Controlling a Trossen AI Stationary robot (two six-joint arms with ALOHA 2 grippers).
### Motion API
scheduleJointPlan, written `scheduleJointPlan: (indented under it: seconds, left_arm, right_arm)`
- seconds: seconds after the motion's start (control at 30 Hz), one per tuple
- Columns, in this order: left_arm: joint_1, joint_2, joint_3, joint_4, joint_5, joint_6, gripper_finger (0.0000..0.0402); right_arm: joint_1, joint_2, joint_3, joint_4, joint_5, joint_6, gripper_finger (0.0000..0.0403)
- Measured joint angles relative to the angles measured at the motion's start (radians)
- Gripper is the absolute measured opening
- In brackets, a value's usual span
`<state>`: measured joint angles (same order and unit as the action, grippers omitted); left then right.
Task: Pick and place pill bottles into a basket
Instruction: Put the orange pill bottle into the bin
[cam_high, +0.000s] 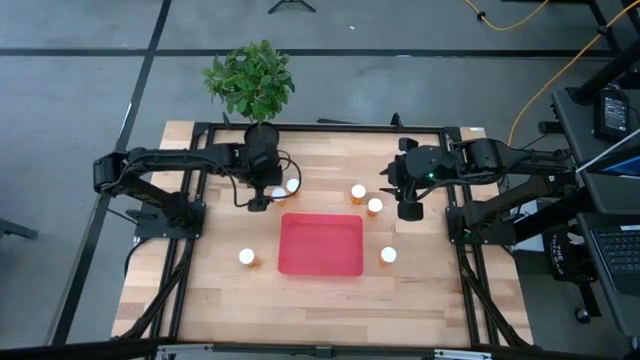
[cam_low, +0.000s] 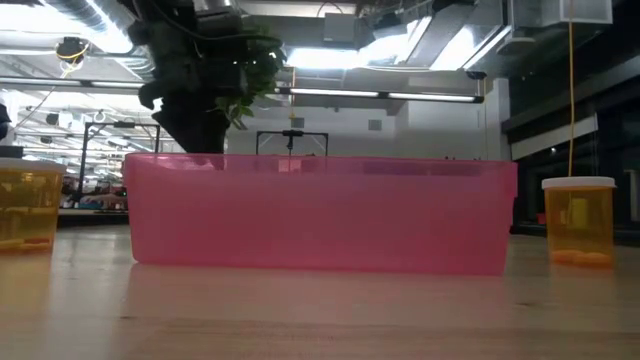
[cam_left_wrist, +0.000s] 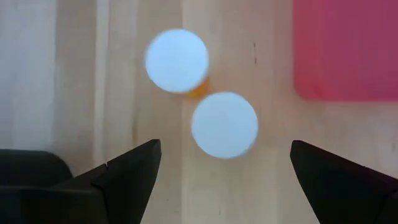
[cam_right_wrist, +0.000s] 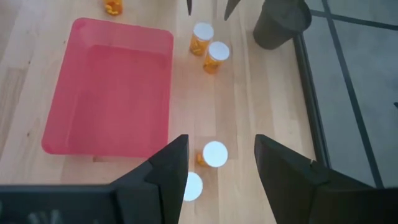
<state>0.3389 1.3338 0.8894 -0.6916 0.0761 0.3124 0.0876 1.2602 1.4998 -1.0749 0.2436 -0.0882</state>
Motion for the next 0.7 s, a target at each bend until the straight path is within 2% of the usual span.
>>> scheduleJointPlan:
  seconds: [0.23, 0.43, 0.7]
  left_arm:
    - [0.013, 0.030, 0.000, 0.016, 0.029, 0.005, 0.0359]
    - [0.013, 0.120, 0.000, 0.090, 0.054, 0.011, 0.0365]
    - [0.012, 0.180, 0.000, 0.104, 0.072, 0.016, 0.0360]
  right_arm:
    - [0.000, 0.000, 0.000, 0.001, 0.000, -0.002, 0.0185]
    - [0.000, 0.000, 0.000, 0.001, 0.000, 0.003, 0.0185]
    - [0.000, 0.000, 0.000, -0.001, 0.000, 0.006, 0.0185]
